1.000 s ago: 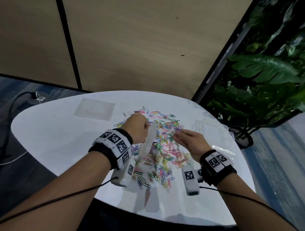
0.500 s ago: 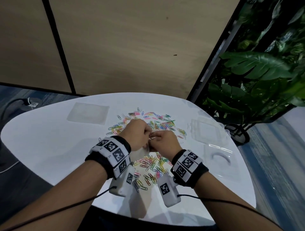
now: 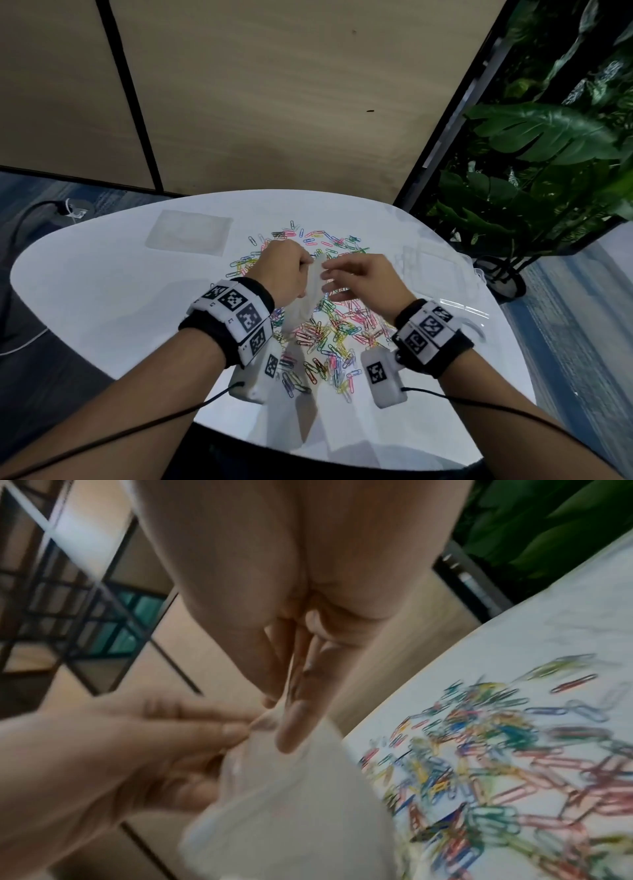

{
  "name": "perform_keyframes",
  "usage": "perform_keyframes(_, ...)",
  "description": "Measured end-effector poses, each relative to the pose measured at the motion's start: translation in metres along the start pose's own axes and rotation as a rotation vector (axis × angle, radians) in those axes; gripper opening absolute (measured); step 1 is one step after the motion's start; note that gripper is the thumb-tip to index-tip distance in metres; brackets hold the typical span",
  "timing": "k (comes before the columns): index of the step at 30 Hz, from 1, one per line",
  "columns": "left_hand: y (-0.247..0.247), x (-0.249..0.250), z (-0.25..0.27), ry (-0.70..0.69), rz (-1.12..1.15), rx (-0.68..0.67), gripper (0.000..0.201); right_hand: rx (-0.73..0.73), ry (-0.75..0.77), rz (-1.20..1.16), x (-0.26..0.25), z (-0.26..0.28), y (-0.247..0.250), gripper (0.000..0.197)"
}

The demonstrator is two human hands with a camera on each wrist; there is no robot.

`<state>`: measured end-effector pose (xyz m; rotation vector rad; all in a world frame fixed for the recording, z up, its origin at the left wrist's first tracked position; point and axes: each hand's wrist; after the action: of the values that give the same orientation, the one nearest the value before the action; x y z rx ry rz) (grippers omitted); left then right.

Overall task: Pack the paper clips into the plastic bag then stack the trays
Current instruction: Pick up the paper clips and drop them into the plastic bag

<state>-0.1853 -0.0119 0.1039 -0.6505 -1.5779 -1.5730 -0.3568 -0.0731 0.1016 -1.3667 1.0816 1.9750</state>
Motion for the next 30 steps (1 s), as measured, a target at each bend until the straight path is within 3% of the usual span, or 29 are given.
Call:
perform_keyframes(2, 0.004, 0.000, -0.001, 0.006, 0.003, 0.019, 0.027, 0.095, -0.039, 0.056, 0.017, -0.004, 0.024, 0.015)
perform_keyframes(4, 0.007, 0.000, -0.001, 0.008, -0.010, 0.034, 0.029, 0.108, -0.148, 0.487, 0.050, -0.010, 0.049, 0.021)
perform_keyframes(6, 0.009, 0.000, -0.002, 0.016, -0.015, 0.042, 0.029, -0.038, -0.313, 1.007, 0.087, -0.008, 0.062, 0.054)
perform_keyframes(7, 0.009, 0.000, -0.002, 0.017, -0.019, 0.043, 0.029, -0.118, -0.376, 1.130, 0.103, -0.006, 0.064, 0.073)
perform_keyframes(10, 0.009, -0.003, -0.003, 0.028, -0.016, 0.030, 0.029, -0.208, -0.396, 1.139, 0.133, -0.005, 0.050, 0.100)
perform_keyframes(12, 0.009, -0.006, -0.005, 0.037, -0.001, 0.024, 0.029, -0.182, -0.326, 1.151, 0.140, -0.009, 0.031, 0.096)
perform_keyframes(18, 0.013, -0.002, 0.002, 0.008, -0.059, 0.020, 0.040, -0.086, -0.153, 1.387, 0.135, -0.014, -0.011, 0.041)
perform_keyframes(22, 0.015, -0.005, 0.001, 0.032, -0.054, 0.017, 0.023, 0.011, -0.196, 1.305, 0.127, -0.019, 0.000, 0.023)
perform_keyframes(25, 0.016, -0.004, 0.000, 0.042, -0.036, 0.011, 0.019, 0.081, -0.304, 1.060, 0.119, -0.018, 0.020, 0.009)
perform_keyframes(27, 0.015, -0.002, 0.001, 0.048, -0.030, 0.008, 0.018, 0.125, -0.389, 0.826, 0.116, -0.019, 0.035, 0.006)
perform_keyframes(30, 0.012, 0.000, 0.002, 0.068, -0.035, -0.001, 0.020, 0.200, -0.481, 0.189, 0.100, -0.020, 0.047, 0.014)
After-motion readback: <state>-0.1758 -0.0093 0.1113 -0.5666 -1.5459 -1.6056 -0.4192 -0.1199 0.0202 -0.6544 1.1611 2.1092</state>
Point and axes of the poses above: each hand's wrist, its own z-axis away from the middle knuckle, its own y-axis out of the back of the hand, x = y × z, and after that the axes turned 7 degrees about z, right-handed
